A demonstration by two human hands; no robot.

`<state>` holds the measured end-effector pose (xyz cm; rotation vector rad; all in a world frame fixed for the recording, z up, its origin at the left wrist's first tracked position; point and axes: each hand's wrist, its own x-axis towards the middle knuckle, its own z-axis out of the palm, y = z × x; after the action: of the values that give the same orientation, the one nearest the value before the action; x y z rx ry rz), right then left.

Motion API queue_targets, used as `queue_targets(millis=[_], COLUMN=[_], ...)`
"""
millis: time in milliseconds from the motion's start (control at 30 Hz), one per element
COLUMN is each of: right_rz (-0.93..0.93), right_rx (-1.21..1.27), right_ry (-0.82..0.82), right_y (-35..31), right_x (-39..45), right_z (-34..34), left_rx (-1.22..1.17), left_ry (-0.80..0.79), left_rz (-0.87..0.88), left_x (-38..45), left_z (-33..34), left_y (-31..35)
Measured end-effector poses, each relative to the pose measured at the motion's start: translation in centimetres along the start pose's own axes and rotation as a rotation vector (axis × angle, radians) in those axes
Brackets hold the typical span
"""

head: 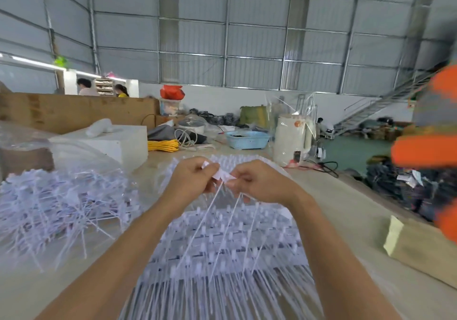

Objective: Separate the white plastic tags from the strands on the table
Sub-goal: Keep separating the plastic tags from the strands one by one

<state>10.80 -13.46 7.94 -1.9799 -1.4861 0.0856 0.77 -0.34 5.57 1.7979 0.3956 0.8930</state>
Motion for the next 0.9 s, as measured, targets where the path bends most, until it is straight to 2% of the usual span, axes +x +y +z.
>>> queue_targets(millis=[100, 233, 500, 667, 833, 900], right_rz=[-0.019, -0.02, -0.063, -0.089, -0.135, -0.132], right_rx=[0.094, 0.079, -0.228, -0.492, -0.65, -0.687], right_ry=[-0.01, -0.018, 0.076, 0.093, 0.118, 0.091], right_y=[0.2, -0.2, -1.2, -1.8, -2.5, -2.6], right_x=[0.0, 0.0, 0.6, 0.6, 0.5, 0.7], right_z=[0.7, 0.8, 1.6, 2.0, 2.4, 2.8], left_rx=[-0.021, -0.055, 0.014, 0.11, 0.126, 0.22], left_ry=[-0.049, -0.013, 0.157, 0.158, 0.146, 0.163], left_rz=[0.045, -0.008, -0.029, -0.09, -0.154, -0.135], left_x=[-0.2, -0.1, -0.4, -0.1, 0.3, 0.2], left_z=[0.4, 0.5, 1.1, 1.0, 0.5, 0.6], left_y=[-0.4, -0.6, -0.7, -1.2, -1.4, -1.5])
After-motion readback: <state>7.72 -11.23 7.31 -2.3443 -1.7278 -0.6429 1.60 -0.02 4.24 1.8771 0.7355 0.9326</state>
